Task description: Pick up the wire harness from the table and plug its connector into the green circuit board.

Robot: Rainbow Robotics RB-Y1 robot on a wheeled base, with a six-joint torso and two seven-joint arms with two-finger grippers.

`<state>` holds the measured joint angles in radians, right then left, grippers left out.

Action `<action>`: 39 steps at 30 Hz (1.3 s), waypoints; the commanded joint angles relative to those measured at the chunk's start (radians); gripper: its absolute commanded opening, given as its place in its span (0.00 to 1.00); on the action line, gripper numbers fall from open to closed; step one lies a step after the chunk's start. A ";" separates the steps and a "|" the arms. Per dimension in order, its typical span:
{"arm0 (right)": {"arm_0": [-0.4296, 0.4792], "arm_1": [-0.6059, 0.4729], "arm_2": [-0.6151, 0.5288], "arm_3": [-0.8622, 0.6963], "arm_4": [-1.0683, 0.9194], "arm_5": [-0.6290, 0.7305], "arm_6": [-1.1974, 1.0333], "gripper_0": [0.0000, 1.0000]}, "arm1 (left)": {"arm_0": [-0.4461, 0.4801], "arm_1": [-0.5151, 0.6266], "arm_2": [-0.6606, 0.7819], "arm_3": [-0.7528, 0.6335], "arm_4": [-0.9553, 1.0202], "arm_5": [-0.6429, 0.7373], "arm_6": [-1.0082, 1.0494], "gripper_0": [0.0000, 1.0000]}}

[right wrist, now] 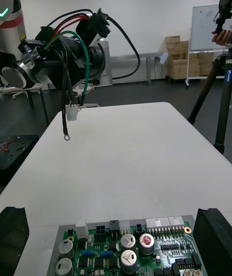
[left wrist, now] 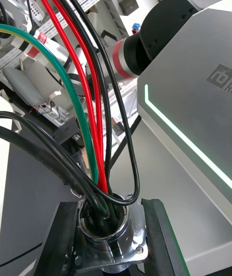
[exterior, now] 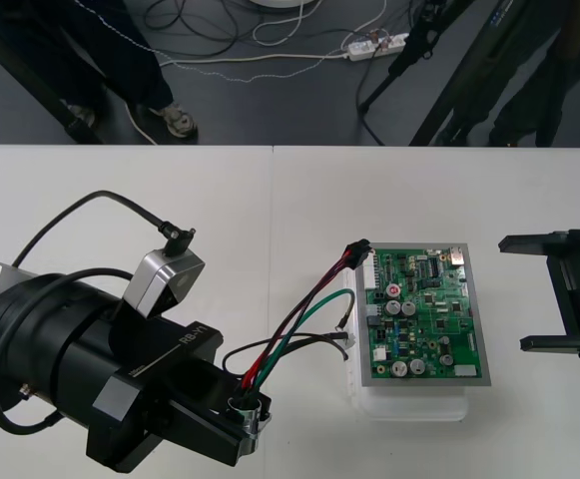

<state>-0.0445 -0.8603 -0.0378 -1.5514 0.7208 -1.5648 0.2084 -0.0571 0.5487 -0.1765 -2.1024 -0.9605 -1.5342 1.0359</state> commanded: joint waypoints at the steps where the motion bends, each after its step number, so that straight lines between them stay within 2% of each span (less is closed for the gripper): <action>1: -0.002 -0.011 0.010 -0.022 -0.018 -0.006 -0.023 1.00 | -0.030 0.039 -0.023 -0.038 0.025 -0.037 0.000 0.00; 19: -0.028 -0.002 0.001 -0.021 -0.096 -0.006 -0.142 1.00 | -0.030 0.037 -0.020 -0.031 0.023 -0.037 0.026 0.00; 29: -0.066 0.099 -0.005 -0.024 -0.084 -0.006 -0.208 1.00 | -0.030 0.037 -0.018 -0.031 0.022 -0.037 0.032 0.00; 39: -0.123 0.135 0.159 -0.045 -0.126 -0.006 -0.216 1.00 | -0.030 0.034 -0.018 -0.031 0.025 -0.037 0.036 0.00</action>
<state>-0.1217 -0.7422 0.0519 -1.5617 0.6222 -1.5648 0.0237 -0.0571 0.5610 -0.1797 -2.1024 -0.9555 -1.5343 1.0364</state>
